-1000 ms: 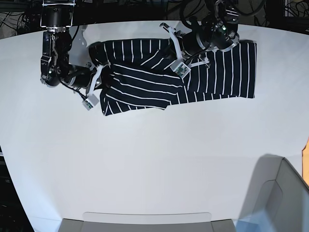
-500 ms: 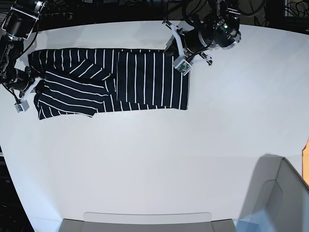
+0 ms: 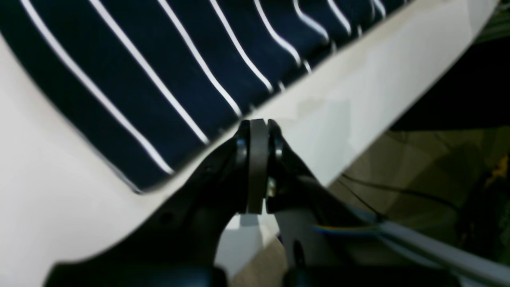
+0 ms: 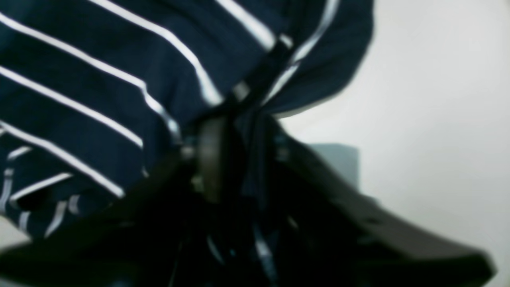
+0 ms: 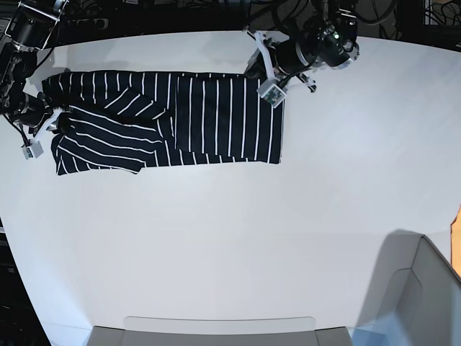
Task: Fold the T-shirt properly
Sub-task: 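Grasp the other strip end with the right gripper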
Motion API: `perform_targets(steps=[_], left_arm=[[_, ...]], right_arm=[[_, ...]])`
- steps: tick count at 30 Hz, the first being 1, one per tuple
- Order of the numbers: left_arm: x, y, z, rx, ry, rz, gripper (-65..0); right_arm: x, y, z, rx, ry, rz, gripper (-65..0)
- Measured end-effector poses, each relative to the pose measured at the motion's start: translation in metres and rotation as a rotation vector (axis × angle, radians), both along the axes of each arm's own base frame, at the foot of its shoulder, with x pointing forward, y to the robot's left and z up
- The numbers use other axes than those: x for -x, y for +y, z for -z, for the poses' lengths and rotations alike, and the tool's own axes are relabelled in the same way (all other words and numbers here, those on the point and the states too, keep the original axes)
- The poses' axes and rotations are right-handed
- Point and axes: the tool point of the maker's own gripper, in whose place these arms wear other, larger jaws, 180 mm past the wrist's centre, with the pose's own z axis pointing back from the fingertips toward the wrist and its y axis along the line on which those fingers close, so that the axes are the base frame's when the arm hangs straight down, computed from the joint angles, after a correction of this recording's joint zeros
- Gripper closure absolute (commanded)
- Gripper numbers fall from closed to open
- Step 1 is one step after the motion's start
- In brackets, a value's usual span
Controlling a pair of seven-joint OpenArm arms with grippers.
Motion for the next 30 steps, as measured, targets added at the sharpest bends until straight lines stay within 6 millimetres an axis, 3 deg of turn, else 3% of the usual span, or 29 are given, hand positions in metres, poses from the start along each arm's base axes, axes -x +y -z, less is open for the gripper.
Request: perform_targets(steps=[4,18,21,26,30], left_arm=[[-0.005,0.000,-0.002,0.002,-0.013,-0.001,0.0],[-0.003,0.000,-0.001,0.000,-0.009,0.000,0.0],[-0.003,0.000,-0.002,0.001,-0.010,0.000,0.0],[-0.003,0.000,-0.002,0.001,-0.010,0.000,0.0],[-0.004,0.000,-0.002,0.001,-0.011,0.000,0.0]], right_arm=[[0.005,0.010,-0.002,-0.080,-0.025,0.011,-32.8],[0.001,0.014,-0.009,-0.055,-0.059,-0.009,-32.9],[0.000,0.003,-0.014,-0.054,-0.079,0.030,-32.9],[0.003,-0.031,-0.031,-0.036,-0.133,0.137,-32.9],[0.012,-0.037,-0.030,-0.046,-0.100,0.162,-32.9]])
